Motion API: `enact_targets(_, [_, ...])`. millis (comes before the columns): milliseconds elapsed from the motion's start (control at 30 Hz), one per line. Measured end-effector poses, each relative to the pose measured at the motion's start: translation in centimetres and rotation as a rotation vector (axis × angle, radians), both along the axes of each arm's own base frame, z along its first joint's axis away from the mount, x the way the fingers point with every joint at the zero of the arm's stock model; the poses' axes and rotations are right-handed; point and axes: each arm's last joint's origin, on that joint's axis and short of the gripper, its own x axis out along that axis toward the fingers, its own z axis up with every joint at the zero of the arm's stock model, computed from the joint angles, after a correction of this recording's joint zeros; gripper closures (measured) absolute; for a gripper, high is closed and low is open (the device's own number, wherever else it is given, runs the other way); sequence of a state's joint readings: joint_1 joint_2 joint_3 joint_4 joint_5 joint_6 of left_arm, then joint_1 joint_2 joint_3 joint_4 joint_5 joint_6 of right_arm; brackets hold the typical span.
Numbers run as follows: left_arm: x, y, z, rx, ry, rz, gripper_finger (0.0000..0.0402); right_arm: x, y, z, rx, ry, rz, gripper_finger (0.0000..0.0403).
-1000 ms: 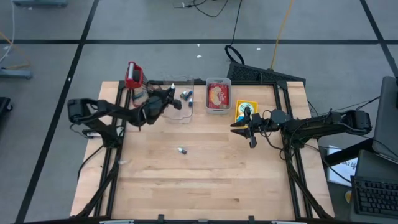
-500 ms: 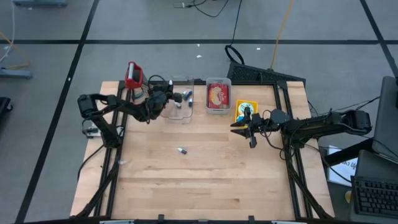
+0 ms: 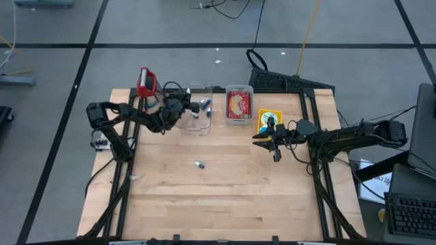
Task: Pick & Place Food Item
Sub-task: Put the green food coloring into the transparent bin
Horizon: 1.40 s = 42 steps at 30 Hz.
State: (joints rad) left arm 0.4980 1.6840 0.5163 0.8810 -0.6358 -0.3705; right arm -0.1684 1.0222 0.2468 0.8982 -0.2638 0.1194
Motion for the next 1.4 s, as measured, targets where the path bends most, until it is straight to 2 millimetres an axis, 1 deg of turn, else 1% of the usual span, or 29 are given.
enact_targets(133, [0.14,0.01,0.01,0.021,0.062,-0.09,0.0339,0.0,0.0,-0.01,0.0,0.001,0.0,0.0303])
enact_targets(200, [0.13,0.09,0.0,0.019,0.066,-0.117,0.0339,0.0,0.0,-0.01,0.0,0.001,0.0,0.0303])
enact_targets(333, [0.1,0.15,-0.02,0.001,0.034,-0.11,0.0339,0.0,0.0,-0.01,0.0,0.001,0.0,0.0303])
enact_targets(1267, [0.09,0.14,-0.03,0.009,0.051,-0.115,0.0338,0.0,0.0,-0.12,-0.002,0.012,-0.001,0.0303])
enact_targets(1333, [0.08,0.14,-0.03,0.008,0.052,-0.115,0.0332,0.0,0.0,-0.13,-0.002,0.012,-0.001,0.0303])
enact_targets(1400, [0.08,0.13,-0.05,0.008,0.053,-0.114,0.0318,0.0,0.0,-0.13,-0.002,0.013,-0.001,0.0303])
